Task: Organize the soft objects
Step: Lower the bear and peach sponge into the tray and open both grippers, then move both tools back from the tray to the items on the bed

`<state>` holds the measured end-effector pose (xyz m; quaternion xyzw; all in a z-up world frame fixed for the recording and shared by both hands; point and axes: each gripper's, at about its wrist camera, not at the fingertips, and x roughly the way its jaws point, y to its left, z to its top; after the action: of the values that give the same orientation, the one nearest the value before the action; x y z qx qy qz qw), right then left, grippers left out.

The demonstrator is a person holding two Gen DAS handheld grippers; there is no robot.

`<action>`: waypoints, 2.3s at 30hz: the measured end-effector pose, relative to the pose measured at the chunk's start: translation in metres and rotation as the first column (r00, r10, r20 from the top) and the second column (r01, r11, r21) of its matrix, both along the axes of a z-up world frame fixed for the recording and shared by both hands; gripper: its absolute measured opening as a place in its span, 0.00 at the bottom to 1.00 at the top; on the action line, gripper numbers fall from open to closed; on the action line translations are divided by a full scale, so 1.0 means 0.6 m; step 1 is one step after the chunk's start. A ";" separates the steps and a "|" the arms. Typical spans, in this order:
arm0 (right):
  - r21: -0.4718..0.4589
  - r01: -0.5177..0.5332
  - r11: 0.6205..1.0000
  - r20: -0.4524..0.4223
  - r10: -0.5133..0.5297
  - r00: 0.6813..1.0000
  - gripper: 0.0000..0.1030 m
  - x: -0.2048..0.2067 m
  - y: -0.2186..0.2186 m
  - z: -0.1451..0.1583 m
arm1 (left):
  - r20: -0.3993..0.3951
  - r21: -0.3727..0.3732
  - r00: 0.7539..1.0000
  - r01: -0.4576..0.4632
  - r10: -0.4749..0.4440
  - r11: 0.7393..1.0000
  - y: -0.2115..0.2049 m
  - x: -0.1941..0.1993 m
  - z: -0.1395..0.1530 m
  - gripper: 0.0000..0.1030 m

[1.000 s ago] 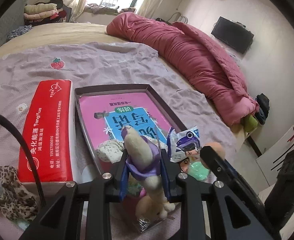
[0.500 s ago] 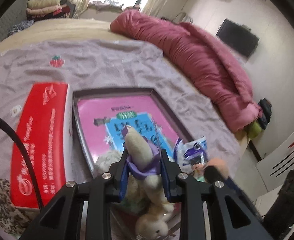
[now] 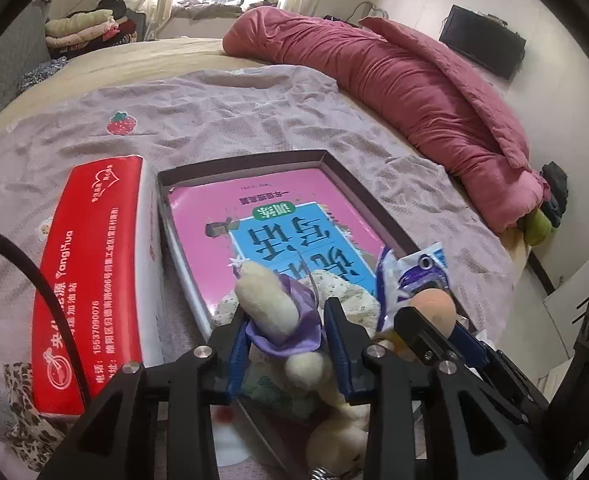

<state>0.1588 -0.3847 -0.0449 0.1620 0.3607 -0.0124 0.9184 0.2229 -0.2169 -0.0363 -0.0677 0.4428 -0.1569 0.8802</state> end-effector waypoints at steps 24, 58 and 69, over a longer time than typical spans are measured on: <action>0.062 0.063 0.996 0.093 -0.069 0.993 0.68 -0.028 -0.031 0.018 | -0.050 0.055 0.997 -0.050 0.053 0.997 0.000 0.057 0.003 0.59; 0.069 0.075 0.995 0.122 -0.083 0.989 0.71 -0.036 -0.040 0.024 | 0.026 -0.166 0.985 -0.164 0.171 0.972 0.130 -0.011 0.105 0.65; 0.008 0.049 0.999 0.198 -0.049 0.979 0.72 -0.057 -0.016 0.053 | 0.105 -0.125 0.975 -0.182 0.195 0.975 0.173 -0.090 0.152 0.66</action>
<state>0.1246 -0.3942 -0.0134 0.1725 0.2635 -0.0184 0.9489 0.1689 -0.1132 0.0547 -0.1507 0.3722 -0.1016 0.9102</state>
